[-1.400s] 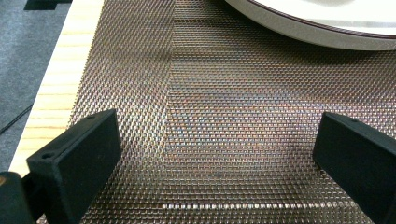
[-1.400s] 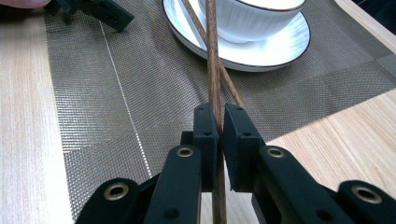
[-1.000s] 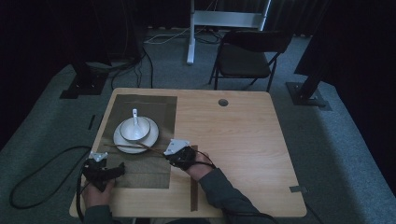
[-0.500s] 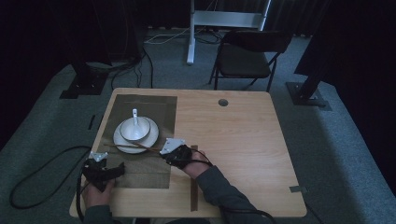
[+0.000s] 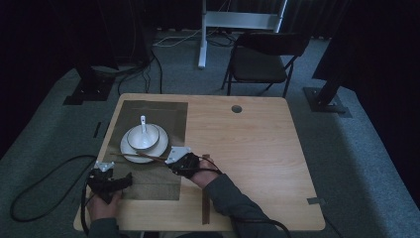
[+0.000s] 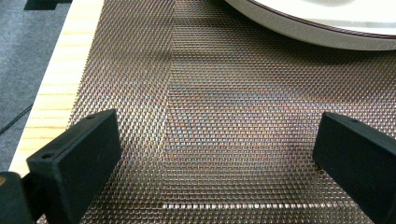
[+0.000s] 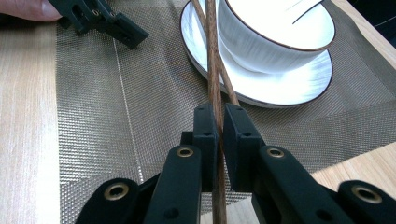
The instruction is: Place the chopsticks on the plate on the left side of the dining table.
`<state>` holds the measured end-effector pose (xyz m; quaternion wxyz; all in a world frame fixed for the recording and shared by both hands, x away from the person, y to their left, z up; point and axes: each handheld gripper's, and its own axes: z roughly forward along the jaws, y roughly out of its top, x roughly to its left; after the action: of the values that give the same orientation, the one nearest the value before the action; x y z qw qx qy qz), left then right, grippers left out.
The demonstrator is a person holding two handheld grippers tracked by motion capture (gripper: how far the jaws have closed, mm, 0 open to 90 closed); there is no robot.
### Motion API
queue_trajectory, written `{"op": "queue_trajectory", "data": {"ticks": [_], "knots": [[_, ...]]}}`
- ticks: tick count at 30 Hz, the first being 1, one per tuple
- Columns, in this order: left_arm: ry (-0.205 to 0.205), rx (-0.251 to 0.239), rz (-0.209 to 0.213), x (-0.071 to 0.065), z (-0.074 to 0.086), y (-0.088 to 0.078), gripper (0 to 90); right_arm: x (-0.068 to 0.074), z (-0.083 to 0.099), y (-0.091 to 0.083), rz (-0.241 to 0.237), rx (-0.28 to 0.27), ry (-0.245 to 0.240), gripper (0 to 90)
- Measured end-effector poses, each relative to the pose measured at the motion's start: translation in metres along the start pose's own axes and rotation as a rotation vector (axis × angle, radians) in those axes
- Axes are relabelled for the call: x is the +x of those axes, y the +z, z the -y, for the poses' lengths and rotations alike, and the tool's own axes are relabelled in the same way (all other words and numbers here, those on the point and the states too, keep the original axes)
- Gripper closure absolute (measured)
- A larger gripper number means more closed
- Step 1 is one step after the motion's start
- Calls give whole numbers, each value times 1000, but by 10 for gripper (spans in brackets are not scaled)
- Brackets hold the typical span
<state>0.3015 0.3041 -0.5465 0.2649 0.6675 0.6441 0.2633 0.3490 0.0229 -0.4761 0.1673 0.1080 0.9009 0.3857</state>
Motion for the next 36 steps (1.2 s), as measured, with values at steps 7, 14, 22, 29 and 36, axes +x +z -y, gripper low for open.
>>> {"op": "queue_trajectory", "data": {"ticks": [7, 14, 22, 29, 36], "knots": [[-2, -2, 0, 0, 0, 0, 15, -1, -4, 3, -10, -1, -16, 840], [0, 0, 0, 0, 0, 0, 14, -3, -6, 8, -29, 7, -28, 840], [0, 0, 0, 0, 0, 0, 14, -3, -12, 14, -47, 8, -58, 840], [0, 0, 0, 0, 0, 0, 15, -4, -16, 18, -52, 8, -57, 840], [0, 0, 0, 0, 0, 0, 14, -9, -22, 20, -56, 11, -69, 840]]}}
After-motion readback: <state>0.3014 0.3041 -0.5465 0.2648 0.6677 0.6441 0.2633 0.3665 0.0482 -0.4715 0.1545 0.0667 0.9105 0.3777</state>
